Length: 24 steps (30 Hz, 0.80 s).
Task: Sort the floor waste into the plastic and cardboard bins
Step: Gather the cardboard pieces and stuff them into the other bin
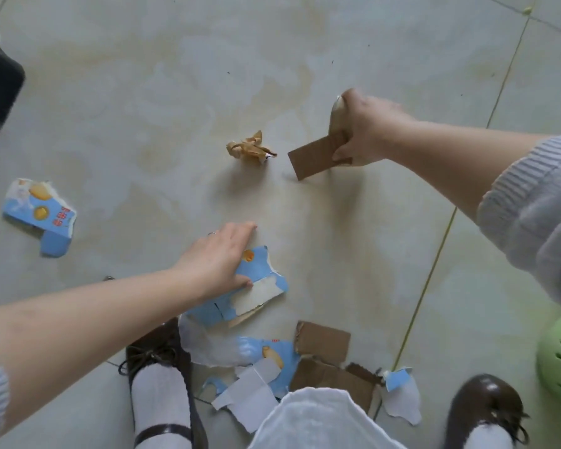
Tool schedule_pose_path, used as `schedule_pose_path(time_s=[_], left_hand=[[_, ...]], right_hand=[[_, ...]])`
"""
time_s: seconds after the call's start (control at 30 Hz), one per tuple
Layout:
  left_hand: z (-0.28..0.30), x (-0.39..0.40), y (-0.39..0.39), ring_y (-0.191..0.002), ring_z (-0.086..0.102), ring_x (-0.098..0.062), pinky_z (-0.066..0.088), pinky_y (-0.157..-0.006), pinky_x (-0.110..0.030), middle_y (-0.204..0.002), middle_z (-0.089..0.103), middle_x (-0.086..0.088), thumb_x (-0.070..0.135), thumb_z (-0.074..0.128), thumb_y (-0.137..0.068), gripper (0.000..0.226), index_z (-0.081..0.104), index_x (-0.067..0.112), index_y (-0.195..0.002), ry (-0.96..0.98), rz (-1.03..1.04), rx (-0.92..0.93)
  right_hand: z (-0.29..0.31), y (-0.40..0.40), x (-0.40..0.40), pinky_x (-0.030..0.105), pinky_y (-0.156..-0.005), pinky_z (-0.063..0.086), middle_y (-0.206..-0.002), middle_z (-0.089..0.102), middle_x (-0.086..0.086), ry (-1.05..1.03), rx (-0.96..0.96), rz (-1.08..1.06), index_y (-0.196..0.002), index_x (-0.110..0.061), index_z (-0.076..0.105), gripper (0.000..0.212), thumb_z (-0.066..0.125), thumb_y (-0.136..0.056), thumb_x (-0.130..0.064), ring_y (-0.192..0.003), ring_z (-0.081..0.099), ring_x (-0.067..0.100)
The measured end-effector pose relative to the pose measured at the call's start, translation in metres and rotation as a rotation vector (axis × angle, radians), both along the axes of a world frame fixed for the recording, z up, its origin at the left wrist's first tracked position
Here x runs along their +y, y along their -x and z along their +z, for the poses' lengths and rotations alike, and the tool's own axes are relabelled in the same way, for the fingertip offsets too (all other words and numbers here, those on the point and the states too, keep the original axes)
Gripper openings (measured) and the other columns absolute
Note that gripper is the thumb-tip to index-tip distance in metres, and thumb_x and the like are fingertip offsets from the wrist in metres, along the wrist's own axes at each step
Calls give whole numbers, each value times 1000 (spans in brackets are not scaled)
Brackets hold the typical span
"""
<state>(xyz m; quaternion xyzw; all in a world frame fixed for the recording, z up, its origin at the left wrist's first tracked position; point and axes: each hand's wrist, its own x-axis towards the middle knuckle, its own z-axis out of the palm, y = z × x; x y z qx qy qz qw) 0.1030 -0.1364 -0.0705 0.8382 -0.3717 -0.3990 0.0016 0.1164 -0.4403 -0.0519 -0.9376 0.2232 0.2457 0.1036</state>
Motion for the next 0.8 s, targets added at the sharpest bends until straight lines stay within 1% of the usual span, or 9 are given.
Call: schedule_pose_path(time_s=[0.13, 0.23, 0.3, 0.37, 0.47, 0.53, 0.67, 0.73, 0.8], left_hand=[[-3, 5, 2, -99, 49, -26, 43, -79, -35, -115, 45, -3, 38, 75, -69, 60, 39, 22, -114, 20, 104, 66], [-2, 3, -2, -87, 45, -21, 37, -71, -30, -96, 45, -3, 39, 76, -69, 44, 49, 16, -94, -36, 116, 55], [3, 2, -1, -78, 43, -21, 32, -63, -29, -84, 45, -3, 40, 75, -70, 40, 44, 16, -73, -55, 105, 49], [8, 3, 2, -75, 44, -24, 29, -59, -30, -79, 45, -3, 40, 74, -72, 42, 40, 18, -65, -39, 107, 52], [16, 7, 5, -89, 51, -23, 32, -67, -27, -93, 51, -2, 36, 71, -78, 33, 54, 11, -90, 78, 247, 92], [20, 11, 7, -100, 54, -20, 39, -76, -26, -109, 57, -2, 34, 69, -80, 43, 56, 9, -112, 173, 428, 162], [33, 19, 8, -104, 59, -23, 50, -88, -39, -116, 61, -6, 30, 69, -81, 40, 54, 16, -115, 426, 706, 225], [42, 21, 9, -104, 61, -26, 50, -90, -47, -114, 62, -8, 26, 69, -81, 36, 54, 17, -112, 559, 819, 250], [53, 25, 11, -101, 63, -25, 51, -89, -47, -112, 64, -8, 24, 69, -81, 34, 55, 16, -111, 677, 910, 297]], right_hand=[[4, 15, 6, 34, -65, 38, -97, 53, 8, -130, -64, -111, -105, -11, 43, 55, 78, -68, -34, -84, 46, 28], [8, 31, 12, 35, -67, 45, -101, 62, 14, -192, -64, -164, -101, -4, 56, 43, 75, -72, -30, -86, 55, 30], [13, 48, 17, 36, -70, 49, -100, 65, 14, -321, -81, -279, -101, -5, 63, 37, 74, -73, -27, -89, 61, 31], [21, 68, 24, 30, -64, 49, -92, 65, 9, -474, -96, -398, -98, -7, 65, 31, 74, -74, -25, -81, 61, 25], [33, 103, 34, 25, -59, 47, -80, 64, -1, -587, -71, -463, -84, -19, 65, 18, 77, -72, -27, -72, 60, 17], [40, 128, 40, 26, -60, 48, -80, 65, -3, -611, -12, -442, -81, -24, 64, 16, 77, -72, -27, -73, 62, 16], [46, 177, 58, 27, -61, 51, -83, 69, 0, -623, 125, -339, -85, -22, 67, 18, 77, -71, -28, -79, 66, 21], [46, 198, 72, 29, -74, 52, -102, 69, -1, -578, 180, -198, -89, -20, 67, 23, 78, -70, -30, -92, 65, 21], [47, 217, 91, 26, -88, 44, -136, 52, -7, -507, 216, 97, -85, -25, 63, 21, 77, -70, -31, -110, 57, 17]])
